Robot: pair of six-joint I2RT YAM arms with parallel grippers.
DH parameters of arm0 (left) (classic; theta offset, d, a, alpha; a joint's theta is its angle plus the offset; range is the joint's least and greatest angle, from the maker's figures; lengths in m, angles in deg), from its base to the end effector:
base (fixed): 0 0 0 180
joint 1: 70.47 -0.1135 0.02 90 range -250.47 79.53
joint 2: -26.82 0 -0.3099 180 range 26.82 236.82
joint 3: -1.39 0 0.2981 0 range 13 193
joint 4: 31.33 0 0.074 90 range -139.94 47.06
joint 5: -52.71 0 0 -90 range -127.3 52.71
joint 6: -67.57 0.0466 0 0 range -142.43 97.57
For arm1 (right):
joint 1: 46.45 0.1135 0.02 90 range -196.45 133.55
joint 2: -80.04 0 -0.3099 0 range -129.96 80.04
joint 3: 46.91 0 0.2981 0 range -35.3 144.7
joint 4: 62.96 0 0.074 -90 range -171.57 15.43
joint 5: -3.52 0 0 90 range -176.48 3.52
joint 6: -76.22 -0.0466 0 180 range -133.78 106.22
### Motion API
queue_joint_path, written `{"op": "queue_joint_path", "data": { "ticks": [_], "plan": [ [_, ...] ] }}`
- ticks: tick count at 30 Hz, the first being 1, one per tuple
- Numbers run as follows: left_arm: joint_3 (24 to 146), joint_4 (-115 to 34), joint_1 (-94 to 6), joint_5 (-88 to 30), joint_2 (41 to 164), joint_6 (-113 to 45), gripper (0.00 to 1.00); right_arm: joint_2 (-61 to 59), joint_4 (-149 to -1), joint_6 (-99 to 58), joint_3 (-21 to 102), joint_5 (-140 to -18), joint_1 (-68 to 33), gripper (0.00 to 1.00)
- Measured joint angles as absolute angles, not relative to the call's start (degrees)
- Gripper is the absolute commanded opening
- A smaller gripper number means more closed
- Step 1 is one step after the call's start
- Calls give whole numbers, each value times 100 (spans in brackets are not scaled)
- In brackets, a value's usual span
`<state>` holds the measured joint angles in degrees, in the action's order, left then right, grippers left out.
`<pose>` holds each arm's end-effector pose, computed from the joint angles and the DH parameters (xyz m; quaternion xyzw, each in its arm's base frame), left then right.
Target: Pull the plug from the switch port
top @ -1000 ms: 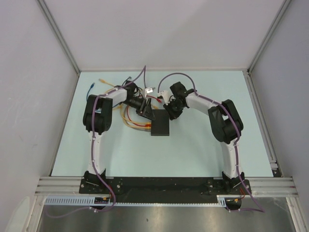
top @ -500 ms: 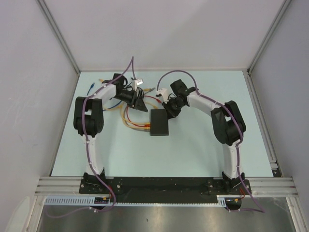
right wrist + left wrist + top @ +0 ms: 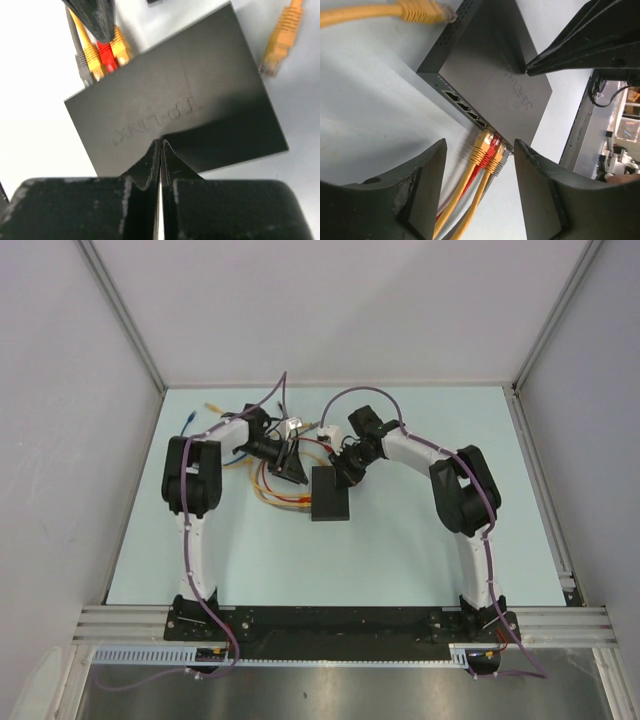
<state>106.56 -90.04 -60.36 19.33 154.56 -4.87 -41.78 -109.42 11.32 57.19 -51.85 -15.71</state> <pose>0.4855 -0.1261 0.1457 0.2449 0.8438 -0.4675 0.0975 0.4302 0.2867 0.1850 -0.4945 0.7911 0.3002 0.1988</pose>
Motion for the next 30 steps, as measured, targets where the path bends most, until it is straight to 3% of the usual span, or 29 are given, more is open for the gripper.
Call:
{"op": "queue_joint_path", "data": {
  "ticks": [11, 30],
  "plan": [
    [10721, -9478, -5944, 2249, 15889, -113, 42, -4395, -10820, 1086, 5924, -4986, -1505, 0],
    [11183, -10125, -5815, 2614, 16374, 365, 31, -4406, -10771, 1021, 5924, -4964, -1505, 0]
  ]
}}
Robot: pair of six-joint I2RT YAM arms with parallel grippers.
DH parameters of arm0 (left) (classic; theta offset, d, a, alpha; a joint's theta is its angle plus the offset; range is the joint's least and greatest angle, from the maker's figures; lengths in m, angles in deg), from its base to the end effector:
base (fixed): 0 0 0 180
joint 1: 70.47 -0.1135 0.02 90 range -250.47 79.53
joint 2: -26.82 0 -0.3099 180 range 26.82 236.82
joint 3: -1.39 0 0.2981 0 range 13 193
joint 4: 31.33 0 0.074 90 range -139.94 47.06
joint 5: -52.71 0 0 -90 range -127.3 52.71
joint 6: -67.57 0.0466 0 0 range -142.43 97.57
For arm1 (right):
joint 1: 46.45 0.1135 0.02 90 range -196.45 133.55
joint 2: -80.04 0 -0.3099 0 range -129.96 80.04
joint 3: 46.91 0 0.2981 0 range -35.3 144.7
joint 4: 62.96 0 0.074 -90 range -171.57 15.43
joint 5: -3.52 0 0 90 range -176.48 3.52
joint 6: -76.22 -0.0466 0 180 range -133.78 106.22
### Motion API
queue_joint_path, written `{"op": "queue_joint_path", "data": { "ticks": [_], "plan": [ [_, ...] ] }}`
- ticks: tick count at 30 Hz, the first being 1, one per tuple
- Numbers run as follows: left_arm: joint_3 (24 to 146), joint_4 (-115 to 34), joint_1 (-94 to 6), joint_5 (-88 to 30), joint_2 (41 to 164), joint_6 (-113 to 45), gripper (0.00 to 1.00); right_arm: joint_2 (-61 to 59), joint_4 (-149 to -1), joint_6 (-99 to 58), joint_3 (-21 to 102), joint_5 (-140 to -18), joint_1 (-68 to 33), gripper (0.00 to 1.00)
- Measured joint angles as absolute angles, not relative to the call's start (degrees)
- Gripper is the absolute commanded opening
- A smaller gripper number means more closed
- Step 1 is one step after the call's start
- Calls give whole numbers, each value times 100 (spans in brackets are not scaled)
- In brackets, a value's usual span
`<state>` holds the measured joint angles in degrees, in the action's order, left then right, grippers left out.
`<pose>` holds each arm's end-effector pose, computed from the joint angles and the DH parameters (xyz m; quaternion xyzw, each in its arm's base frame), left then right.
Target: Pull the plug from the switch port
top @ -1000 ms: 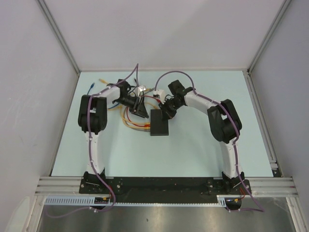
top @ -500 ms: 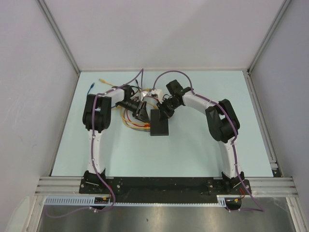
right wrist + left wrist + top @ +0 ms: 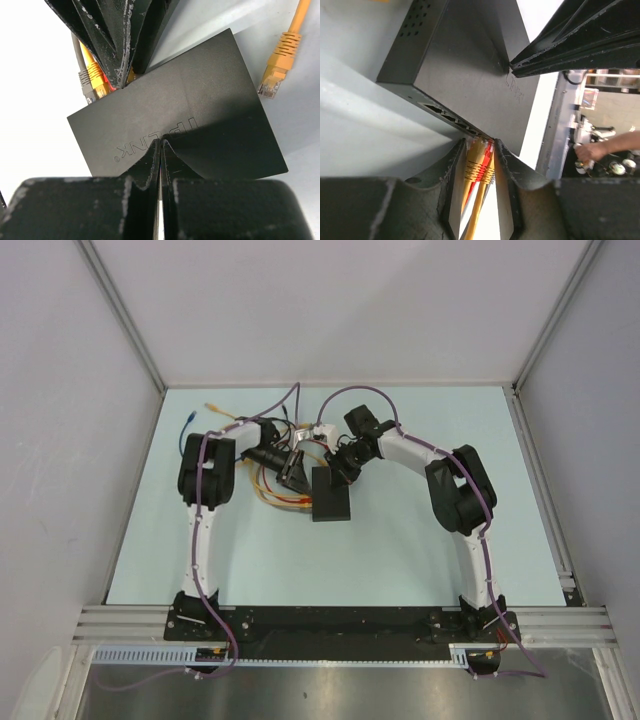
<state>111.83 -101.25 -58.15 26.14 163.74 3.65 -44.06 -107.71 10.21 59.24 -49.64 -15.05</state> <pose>0.4821 -0.1480 0.0980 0.2516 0.8118 -0.5268 0.0157 0.4364 0.2991 0.1793 -0.4945 0.7817 0.3209 0.2036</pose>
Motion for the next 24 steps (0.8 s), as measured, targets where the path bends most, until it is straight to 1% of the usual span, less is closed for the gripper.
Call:
{"op": "queue_joint_path", "data": {
  "ticks": [4, 10, 13, 14, 17, 24],
  "plan": [
    [11375, -10518, -5821, 2831, 16573, 748, 26, -4406, -10761, 1008, 5924, -4978, -1505, 0],
    [11379, -10562, -5817, 2829, 16601, 980, 19, -4406, -10726, 979, 5924, -5004, -1505, 0],
    [11408, -10593, -5819, 2837, 16621, 982, 10, -4408, -10710, 977, 5924, -5017, -1505, 0],
    [11412, -10597, -5819, 2842, 16623, 956, 6, -4408, -10708, 977, 5924, -5017, -1505, 0],
    [11506, -10669, -5817, 2831, 16671, 855, 1, -4415, -10686, 971, 5924, -5019, -1505, 0],
    [12216, -11194, -5756, 2625, 16977, 918, 0, -4415, -10579, 940, 5924, -5104, -1516, 0]
  ]
}}
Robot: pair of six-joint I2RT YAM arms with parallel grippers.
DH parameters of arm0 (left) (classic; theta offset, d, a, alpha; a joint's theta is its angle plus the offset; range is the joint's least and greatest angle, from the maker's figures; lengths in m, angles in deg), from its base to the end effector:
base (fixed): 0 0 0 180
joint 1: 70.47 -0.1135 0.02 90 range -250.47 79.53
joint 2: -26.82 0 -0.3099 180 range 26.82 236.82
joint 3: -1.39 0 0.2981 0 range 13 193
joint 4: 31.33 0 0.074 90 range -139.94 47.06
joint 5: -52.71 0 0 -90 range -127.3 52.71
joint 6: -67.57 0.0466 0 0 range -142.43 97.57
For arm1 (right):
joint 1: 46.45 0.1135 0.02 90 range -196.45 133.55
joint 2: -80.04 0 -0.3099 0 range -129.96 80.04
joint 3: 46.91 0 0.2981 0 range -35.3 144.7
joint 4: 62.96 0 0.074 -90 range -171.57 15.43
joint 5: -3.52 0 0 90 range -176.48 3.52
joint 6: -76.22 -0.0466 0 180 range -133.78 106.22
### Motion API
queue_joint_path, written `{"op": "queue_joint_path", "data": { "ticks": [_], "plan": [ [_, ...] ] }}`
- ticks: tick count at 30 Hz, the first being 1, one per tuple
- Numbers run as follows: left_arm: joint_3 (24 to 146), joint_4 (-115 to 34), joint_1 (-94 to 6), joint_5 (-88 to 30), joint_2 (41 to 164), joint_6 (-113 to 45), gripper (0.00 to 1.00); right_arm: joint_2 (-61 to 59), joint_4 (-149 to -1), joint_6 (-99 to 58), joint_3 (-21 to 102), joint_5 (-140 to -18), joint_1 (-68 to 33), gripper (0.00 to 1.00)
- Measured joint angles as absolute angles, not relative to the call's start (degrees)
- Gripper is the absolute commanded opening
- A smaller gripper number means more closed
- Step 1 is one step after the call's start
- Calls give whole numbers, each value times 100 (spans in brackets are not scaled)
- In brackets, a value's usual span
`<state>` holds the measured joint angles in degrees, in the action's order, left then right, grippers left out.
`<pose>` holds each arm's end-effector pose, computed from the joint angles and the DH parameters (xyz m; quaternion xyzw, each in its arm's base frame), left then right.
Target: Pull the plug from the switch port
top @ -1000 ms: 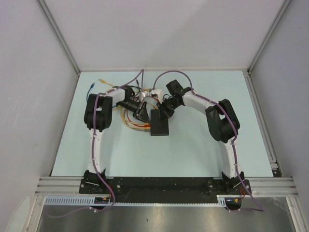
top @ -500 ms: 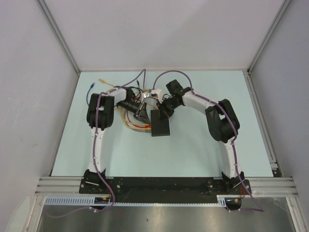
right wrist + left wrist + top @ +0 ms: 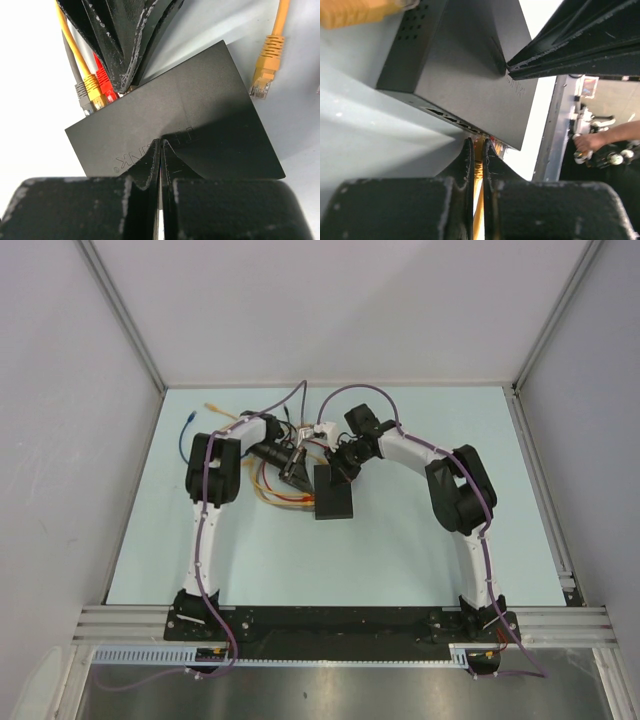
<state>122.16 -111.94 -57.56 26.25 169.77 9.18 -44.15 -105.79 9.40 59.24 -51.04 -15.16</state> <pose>0.4999 -0.1574 0.0953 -0.2658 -0.8041 0.5317 0.0084 0.4407 0.2994 0.1797 -0.4900 0.7847 0.3108 0.2181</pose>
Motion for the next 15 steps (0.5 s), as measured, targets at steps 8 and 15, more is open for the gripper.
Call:
{"op": "queue_joint_path", "data": {
  "ticks": [8, 15],
  "plan": [
    [12210, -11554, -5717, 2639, 17006, 1432, 0, -4415, -10562, 914, 5922, -5128, -1501, 0],
    [13202, -12039, -5664, 2328, 17392, 1528, 0, -4415, -10457, 914, 5922, -5196, -1505, 0]
  ]
}}
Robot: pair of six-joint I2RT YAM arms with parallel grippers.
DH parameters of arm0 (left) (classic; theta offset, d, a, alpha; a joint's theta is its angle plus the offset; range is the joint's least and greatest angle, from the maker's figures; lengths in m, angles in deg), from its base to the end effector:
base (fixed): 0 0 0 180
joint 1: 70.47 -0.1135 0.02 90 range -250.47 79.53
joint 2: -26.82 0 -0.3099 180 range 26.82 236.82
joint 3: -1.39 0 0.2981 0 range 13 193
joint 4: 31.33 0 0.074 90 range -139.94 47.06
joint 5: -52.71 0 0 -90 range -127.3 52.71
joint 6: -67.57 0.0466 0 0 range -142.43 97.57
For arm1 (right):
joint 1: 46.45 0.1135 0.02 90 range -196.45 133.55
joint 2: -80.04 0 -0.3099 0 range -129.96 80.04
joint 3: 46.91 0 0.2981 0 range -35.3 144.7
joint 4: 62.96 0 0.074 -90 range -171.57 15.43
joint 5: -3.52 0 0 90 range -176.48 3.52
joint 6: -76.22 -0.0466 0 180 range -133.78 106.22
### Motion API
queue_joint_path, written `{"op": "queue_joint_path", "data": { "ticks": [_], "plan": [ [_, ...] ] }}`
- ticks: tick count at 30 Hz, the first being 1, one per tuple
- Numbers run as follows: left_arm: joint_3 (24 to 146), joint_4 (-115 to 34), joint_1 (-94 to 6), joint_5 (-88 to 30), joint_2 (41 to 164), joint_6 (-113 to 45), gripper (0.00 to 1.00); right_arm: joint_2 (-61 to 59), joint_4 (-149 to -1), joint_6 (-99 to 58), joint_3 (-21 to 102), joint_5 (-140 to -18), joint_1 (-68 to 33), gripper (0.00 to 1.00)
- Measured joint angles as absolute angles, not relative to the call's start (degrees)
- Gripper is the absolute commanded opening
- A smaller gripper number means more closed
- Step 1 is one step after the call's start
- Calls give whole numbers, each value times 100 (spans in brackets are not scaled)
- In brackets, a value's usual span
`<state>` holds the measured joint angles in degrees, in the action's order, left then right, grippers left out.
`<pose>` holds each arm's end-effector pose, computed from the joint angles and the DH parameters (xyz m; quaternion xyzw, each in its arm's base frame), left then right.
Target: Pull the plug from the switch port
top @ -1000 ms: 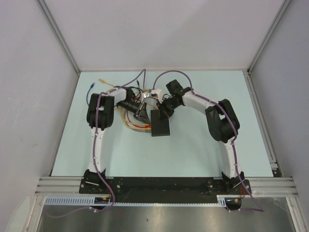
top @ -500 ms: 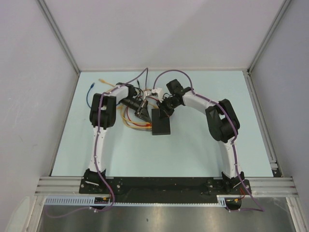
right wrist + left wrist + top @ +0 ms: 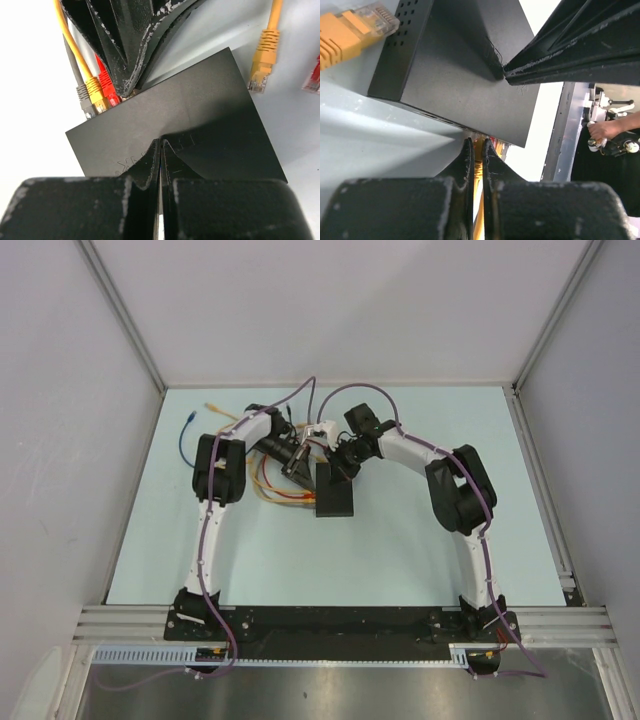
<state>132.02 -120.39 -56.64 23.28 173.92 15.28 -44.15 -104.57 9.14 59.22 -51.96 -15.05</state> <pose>0.5148 -0.1685 0.1040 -0.3106 -0.8001 0.5130 0.0108 0.4423 0.3009 0.1804 -0.4898 0.7846 0.3041 0.2280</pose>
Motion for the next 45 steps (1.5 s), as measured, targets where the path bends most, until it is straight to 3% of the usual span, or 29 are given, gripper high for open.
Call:
{"op": "queue_joint_path", "data": {
  "ticks": [7, 25, 35, 45],
  "plan": [
    [12164, -11878, -5688, 2855, 17176, 1716, 0, -4415, -10444, 879, 5887, -5152, -1485, 0],
    [12122, -12118, -5747, 2147, 16990, 1869, 0, -4415, -10402, 879, 5883, -5168, -1464, 0],
    [13180, -12144, -5865, 1690, 16861, 2160, 0, -4417, -10393, 879, 5878, -5166, -1470, 0],
    [14006, -12007, -6221, 674, 15353, 2308, 0, -4417, -10382, 877, 5874, -5166, -1470, 0]
  ]
}}
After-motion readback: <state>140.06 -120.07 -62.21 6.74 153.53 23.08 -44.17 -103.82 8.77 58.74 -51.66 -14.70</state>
